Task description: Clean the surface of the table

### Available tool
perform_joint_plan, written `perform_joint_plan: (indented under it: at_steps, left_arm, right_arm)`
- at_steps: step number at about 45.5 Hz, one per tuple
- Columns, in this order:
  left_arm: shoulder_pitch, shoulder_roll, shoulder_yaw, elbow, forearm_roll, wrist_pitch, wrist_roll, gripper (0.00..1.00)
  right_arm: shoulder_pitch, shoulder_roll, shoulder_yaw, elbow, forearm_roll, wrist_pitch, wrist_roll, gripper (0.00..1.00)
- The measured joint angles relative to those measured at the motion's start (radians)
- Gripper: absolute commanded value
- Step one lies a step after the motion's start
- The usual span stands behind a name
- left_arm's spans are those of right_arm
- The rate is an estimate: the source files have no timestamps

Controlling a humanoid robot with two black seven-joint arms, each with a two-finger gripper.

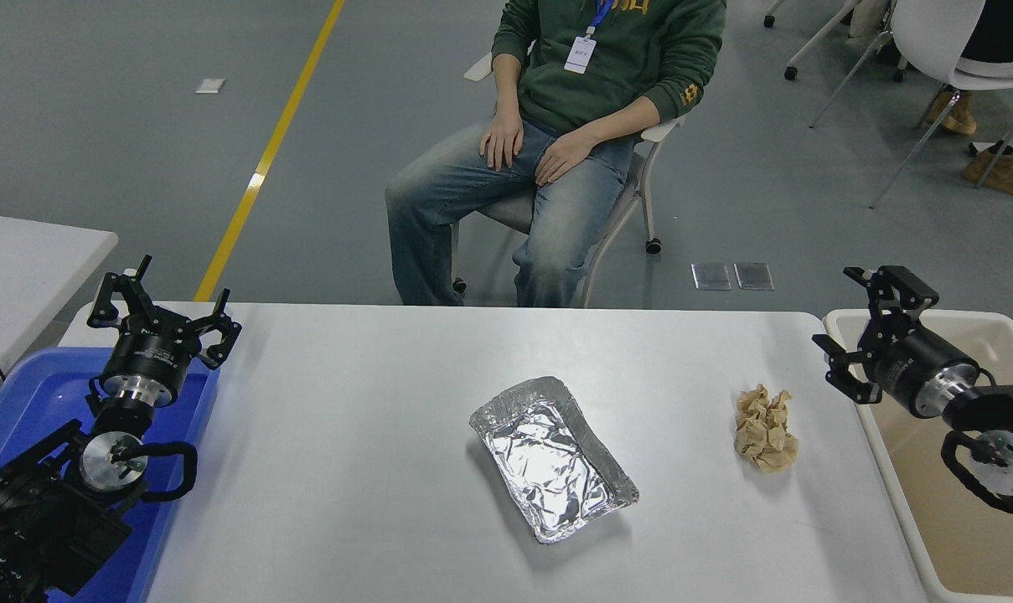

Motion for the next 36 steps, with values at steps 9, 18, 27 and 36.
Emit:
perform_joint_plan:
  at_steps: [9,18,27,36]
  left_arm:
    - [0.0,0.0,0.0,0.0,0.0,0.0,0.0,1.0]
    - [0.0,0.0,0.0,0.0,0.0,0.0,0.0,1.0]
    - [0.0,0.0,0.0,0.0,0.0,0.0,0.0,1.0]
    - [0.0,0.0,0.0,0.0,0.0,0.0,0.0,1.0]
  right_arm:
    - [-0.003,0.111,0.035,-0.064,-0.006,-0.024,0.083,1.0]
    - [0.024,0.185,0.051,-0.148,-0.011,-0.035,0.165,1.0]
    - [0.049,0.217,0.055,-0.191,-0.014,-0.069,0.209,1.0]
    - [0.055,0.23,0.038,-0.194,-0.052,-0.132,0.248,1.0]
